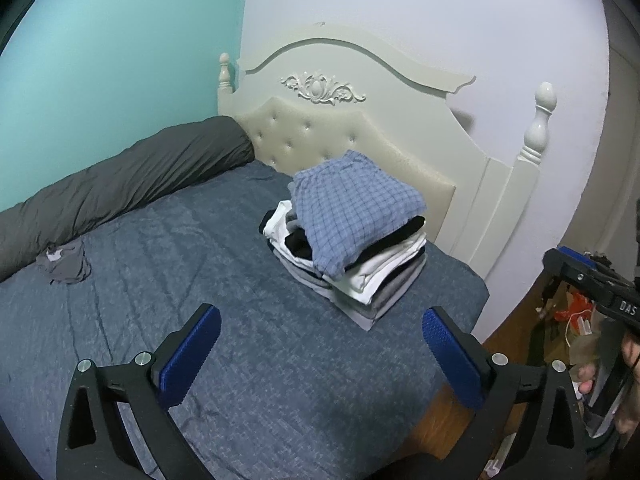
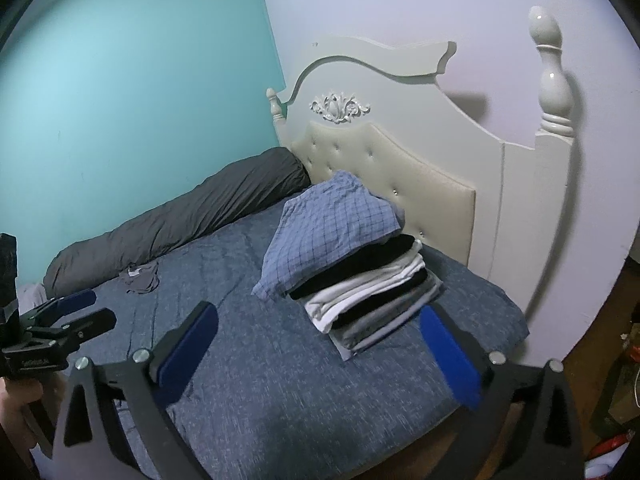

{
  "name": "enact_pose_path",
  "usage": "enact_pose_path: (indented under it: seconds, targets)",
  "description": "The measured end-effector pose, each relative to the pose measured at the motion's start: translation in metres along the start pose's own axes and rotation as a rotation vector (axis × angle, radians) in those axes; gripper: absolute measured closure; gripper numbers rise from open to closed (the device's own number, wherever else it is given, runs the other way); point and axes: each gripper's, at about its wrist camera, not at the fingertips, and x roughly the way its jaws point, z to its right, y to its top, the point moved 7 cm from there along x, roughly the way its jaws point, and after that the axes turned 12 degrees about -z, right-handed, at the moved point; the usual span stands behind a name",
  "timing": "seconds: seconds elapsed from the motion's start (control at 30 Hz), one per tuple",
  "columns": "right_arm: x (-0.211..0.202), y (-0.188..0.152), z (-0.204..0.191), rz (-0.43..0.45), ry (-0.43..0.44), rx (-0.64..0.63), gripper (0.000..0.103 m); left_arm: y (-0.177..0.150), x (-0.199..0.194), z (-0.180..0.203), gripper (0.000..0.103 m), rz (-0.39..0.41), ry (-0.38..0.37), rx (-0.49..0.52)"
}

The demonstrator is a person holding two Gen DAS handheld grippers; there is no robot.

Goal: Fold clothes

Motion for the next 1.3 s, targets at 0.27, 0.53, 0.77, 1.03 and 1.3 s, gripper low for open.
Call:
enact_pose_path:
  seconds: [0.27, 0.53, 0.77, 1.03, 1.3]
  targets:
    - [-0.017, -0.020, -0.009, 0.008, -0.012, -0.020, 0.000, -0.020, -0.007, 0.001, 0.000, 0.008, -0.001, -0.003]
    - [-0.033, -0.038, -0.018, 0.014, -0.013, -0.021, 0.000, -0.033, -0.020, 0.004, 0.000, 0.030, -0.007, 0.007]
    - [-0.041, -0.051, -0.026, 0.013, -0.010, -0.033, 0.000, -0.042, -0.033, 0.007, 0.000, 0.062, 0.009, 0.018]
    - [-0.046, -0.063, -0.030, 0.016, -0.007, -0.022, 0.000, -0.053, -0.043, 0.010, 0.000, 0.077, 0.012, 0.034]
    - [-0.049, -0.072, -0.033, 0.022, -0.017, -0.023, 0.000, -0.065, -0.046, 0.002, 0.000, 0.084, 0.029, 0.024]
